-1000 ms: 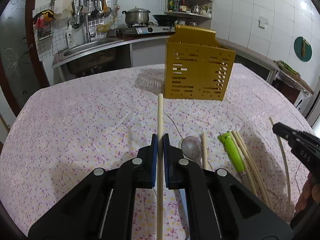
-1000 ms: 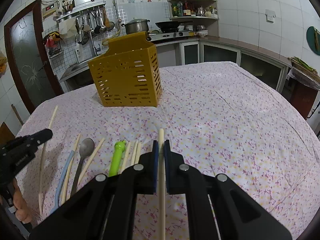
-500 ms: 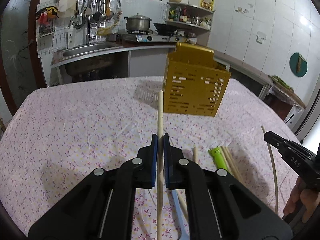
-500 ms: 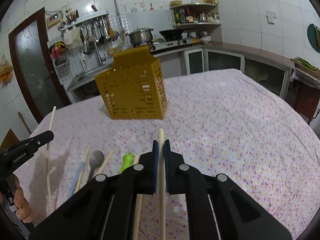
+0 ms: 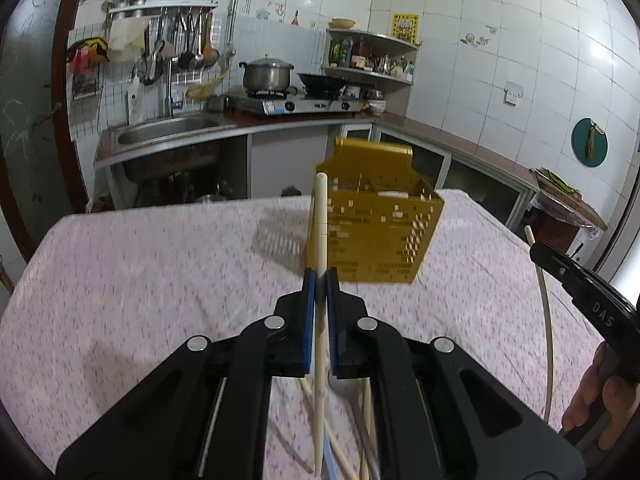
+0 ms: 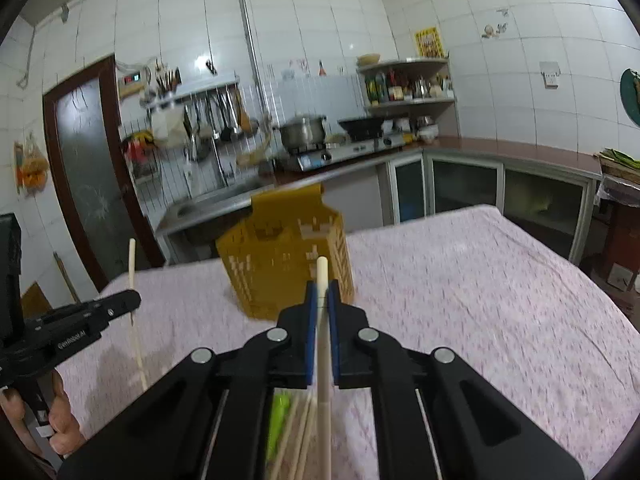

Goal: Organize utensils
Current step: 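Lift both held chopsticks upright and carry them over the yellow holder, then lower the chopsticks into the yellow holder and open both tools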

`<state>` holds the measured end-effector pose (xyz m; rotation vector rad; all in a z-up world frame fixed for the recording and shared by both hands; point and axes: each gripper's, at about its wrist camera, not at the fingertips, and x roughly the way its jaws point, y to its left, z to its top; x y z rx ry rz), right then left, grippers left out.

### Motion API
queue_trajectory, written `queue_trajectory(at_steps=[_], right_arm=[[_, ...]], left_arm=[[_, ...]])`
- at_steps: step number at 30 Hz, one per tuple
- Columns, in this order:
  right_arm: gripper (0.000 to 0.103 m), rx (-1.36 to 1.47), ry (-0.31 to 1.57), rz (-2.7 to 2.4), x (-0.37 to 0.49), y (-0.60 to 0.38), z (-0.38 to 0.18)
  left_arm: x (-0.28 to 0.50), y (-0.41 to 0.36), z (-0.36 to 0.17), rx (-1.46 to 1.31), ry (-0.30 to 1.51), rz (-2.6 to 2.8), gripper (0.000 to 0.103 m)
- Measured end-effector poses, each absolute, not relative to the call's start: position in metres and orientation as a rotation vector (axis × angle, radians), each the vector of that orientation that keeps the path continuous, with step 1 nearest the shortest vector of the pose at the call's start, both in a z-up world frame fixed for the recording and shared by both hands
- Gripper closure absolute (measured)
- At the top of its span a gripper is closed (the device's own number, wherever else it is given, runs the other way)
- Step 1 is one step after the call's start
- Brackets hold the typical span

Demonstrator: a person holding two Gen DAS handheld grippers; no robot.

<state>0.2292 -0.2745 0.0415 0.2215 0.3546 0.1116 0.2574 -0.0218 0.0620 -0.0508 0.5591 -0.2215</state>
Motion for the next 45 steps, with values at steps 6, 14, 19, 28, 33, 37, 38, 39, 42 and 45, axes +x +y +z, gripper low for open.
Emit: queue_trajectory(at_steps=[6,14,19,28,33,37,38,39,42,45], right_arm=[[0.097,0.236,0.326,0.135,0.256,-0.281,0.053],[0.097,0.241,0.246,0.185,0.291,-0.28,0.077],[0.097,0.255,0.143,0.224,0.313,-0.274,0.097],[0.097,0.258,0.129,0.263,0.338,-0.267,0.103],[0.097,0.266,0.164,0.256,0.35,-0.269,0.101],[0.097,0.267,0.197,0.254,0.357,-0.27,0.098],[0.097,0.264,0.203,0.251,0.358,-0.271,0.099],[0.097,0.266,0.211,0.248,0.36,-0.271,0.1],[0.097,0.25,0.211,0.227,0.361,-0.27,0.107],[0.097,0.239,0.183,0.211,0.363,-0.272,0.124]], left_arm=[[0.28,-0.028,0.077,-0.038,0.529,-0.223,0.099],[0.319,-0.032,0.095,-0.063,0.496,-0.236,0.099],[0.342,-0.036,0.117,-0.079,0.449,-0.257,0.099],[0.366,-0.043,0.12,-0.073,0.447,-0.268,0.099],[0.371,-0.044,0.124,-0.075,0.443,-0.277,0.099],[0.373,-0.044,0.126,-0.078,0.445,-0.284,0.099],[0.374,-0.044,0.126,-0.071,0.444,-0.282,0.099],[0.374,-0.044,0.127,-0.066,0.444,-0.28,0.099],[0.377,-0.044,0.134,-0.065,0.439,-0.283,0.099],[0.382,-0.048,0.15,-0.06,0.415,-0.294,0.099]])
